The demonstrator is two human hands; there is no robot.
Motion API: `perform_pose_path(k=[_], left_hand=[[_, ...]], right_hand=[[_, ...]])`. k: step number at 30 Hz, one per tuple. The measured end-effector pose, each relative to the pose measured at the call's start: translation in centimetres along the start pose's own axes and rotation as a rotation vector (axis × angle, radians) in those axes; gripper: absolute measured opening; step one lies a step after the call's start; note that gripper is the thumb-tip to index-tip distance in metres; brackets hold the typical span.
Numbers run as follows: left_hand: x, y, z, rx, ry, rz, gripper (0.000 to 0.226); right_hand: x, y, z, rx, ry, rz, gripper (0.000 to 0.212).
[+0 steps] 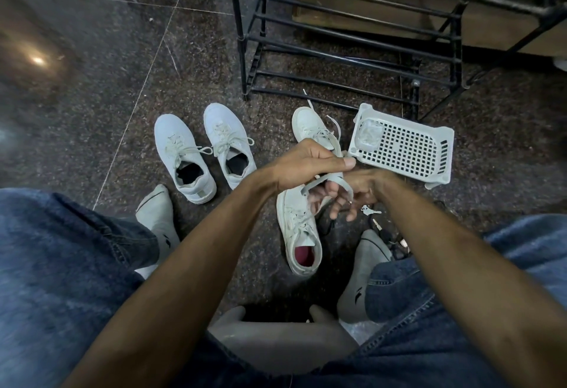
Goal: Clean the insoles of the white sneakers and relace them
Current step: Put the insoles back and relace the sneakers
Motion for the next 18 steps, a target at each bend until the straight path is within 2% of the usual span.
perform_pose_path(k=[2, 6, 13, 15, 18], left_hand=[[-0.3, 0.0, 0.0, -0.008, -0.02, 0.048, 0.044], [-0.4, -0.1, 0.3, -0.026, -0.005, 0.102, 0.034], [0.1, -0.5, 1.4, 0.01, -0.034, 0.06, 0.029], [0.2, -0.5, 1.8, 0.028, -0.018, 0.039, 0.035], [0.3, -0.4, 1.9, 0.053, 0.001, 0.014, 0.03]], right_hand=[[0.4, 0.4, 0.3, 0.062, -0.108, 0.002, 0.08], [0.8, 1.0, 0.7, 0.116, -0.166, 0.034, 0.055], [0.9, 0.0, 0.0, 0.143, -0.255, 0.076, 0.041], [0.9, 0.0, -0.2, 0.16, -0.252, 0.04, 0.046], [1.0, 0.1, -0.5, 0.168, -0.219, -0.07, 0.056]])
Point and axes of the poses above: each hand's wrist, its own y-axis towards the middle knuckle, its own x-axis out of the palm, z = x × y, the point moved 2 cm from there along y, towards the middle knuckle, and after that the axes turned 5 degrees about y, right-handed, at the moved point
